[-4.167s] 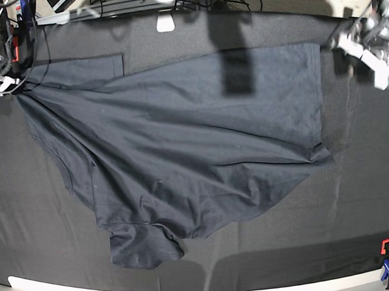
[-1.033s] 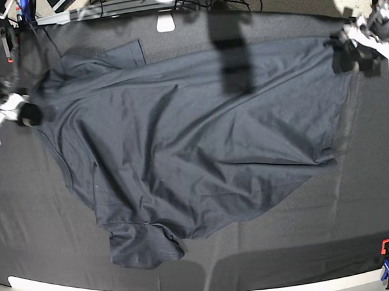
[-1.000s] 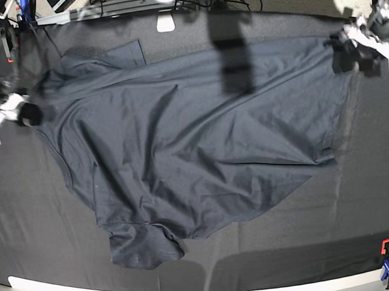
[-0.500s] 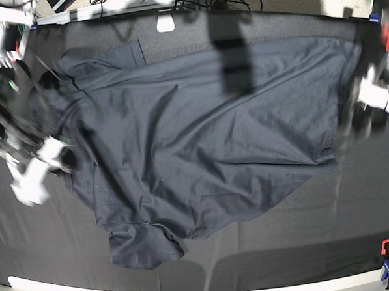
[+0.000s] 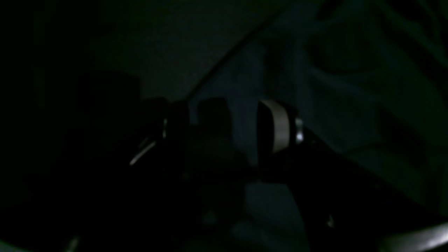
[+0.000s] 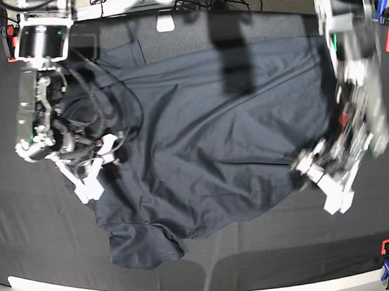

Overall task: Layout the t-shirt on the table in an organized manner, then fold the t-shirt properly
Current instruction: 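Move both grippers onto the shirt edge and grasp the fabric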

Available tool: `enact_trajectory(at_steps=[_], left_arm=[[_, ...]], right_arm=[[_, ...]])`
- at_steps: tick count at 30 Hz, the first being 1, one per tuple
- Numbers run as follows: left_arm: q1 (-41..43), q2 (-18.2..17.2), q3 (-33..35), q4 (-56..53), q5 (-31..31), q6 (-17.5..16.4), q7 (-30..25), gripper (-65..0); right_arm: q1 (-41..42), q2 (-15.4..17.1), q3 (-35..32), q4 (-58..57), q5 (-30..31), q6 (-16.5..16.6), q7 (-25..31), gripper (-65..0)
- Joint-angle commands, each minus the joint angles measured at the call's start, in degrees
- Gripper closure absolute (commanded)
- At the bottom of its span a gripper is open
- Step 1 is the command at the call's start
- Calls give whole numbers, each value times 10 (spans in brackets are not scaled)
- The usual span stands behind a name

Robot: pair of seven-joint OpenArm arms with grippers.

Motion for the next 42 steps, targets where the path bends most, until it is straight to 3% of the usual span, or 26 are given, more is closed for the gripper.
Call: enact_trajectory(at_steps=[1, 7, 12, 14, 16, 17, 19, 23, 30, 36, 42], left_arm=[[-31, -6, 5, -21, 3, -2, -18, -292], [-107, -6, 12, -182, 73, -3, -72, -292], [-131, -6, 12, -256, 88, -4, -96, -286], [-129, -6, 12, -257, 88, -22, -89, -229], [-129, -6, 12, -256, 77, -80, -61, -98], [-129, -6, 12, -254, 50, -108, -35, -26], [-127, -6, 12, -243, -27, -140, 18, 0], [-110, -6, 12, -182, -156, -140, 93, 0], [-34, -5, 12, -13, -280, -140, 179, 0], [66, 25, 12, 104, -405, -140, 315, 0], [151, 76, 12, 120, -448, -140, 327, 0]], right_arm=[[13, 5, 2, 10, 6, 1, 5, -226], [13, 1, 2, 10, 6, 1, 5, -226], [13, 2, 2, 10, 6, 1, 5, -226], [13, 2, 2, 10, 6, 1, 7, -226], [13, 2, 2, 10, 6, 1, 10, -226], [13, 2, 2, 10, 6, 1, 10, -226], [13, 2, 2, 10, 6, 1, 10, -226], [13, 2, 2, 10, 6, 1, 11, -226], [13, 2, 2, 10, 6, 1, 11, -226], [13, 2, 2, 10, 6, 1, 11, -226], [13, 2, 2, 10, 6, 1, 11, -226]])
